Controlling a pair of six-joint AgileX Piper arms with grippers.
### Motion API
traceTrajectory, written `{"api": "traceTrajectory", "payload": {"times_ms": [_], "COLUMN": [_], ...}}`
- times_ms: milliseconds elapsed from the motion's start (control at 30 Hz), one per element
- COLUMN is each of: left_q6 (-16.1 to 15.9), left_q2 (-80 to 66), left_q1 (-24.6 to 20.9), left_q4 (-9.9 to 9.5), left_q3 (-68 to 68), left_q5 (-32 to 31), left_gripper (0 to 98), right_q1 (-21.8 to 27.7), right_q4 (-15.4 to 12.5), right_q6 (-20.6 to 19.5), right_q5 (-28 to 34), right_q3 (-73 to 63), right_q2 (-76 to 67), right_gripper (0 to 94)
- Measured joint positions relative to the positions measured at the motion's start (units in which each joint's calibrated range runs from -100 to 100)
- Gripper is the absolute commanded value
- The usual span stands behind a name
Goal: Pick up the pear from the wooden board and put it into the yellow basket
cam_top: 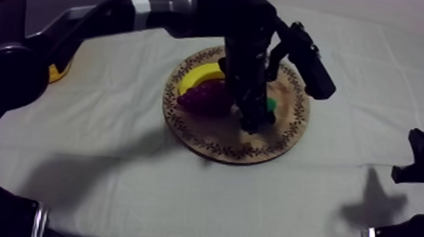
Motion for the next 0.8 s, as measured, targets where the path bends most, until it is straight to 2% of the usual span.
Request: {"api": "traceTrajectory", "payload": {"times_ms": [200,800], "left_q6": [-0.90,-2.57], "left_q2": [2.96,13.89], "left_q1": [0.47,0.73], "left_q4": [1.38,2.31], "left_q3": [-2.81,-19.62], "left_q5": [0.97,9.33], "left_gripper": [95.9,95.3], "right_q1": [0.00,0.00], "right_q4": [0.00,0.00], "right_q6": [0.00,0.00], "right_q5": [0.00,0.00], "right_q3": [0.00,0.00], "right_q2": [0.00,0.00], "right_gripper": [0.3,0.3]}}
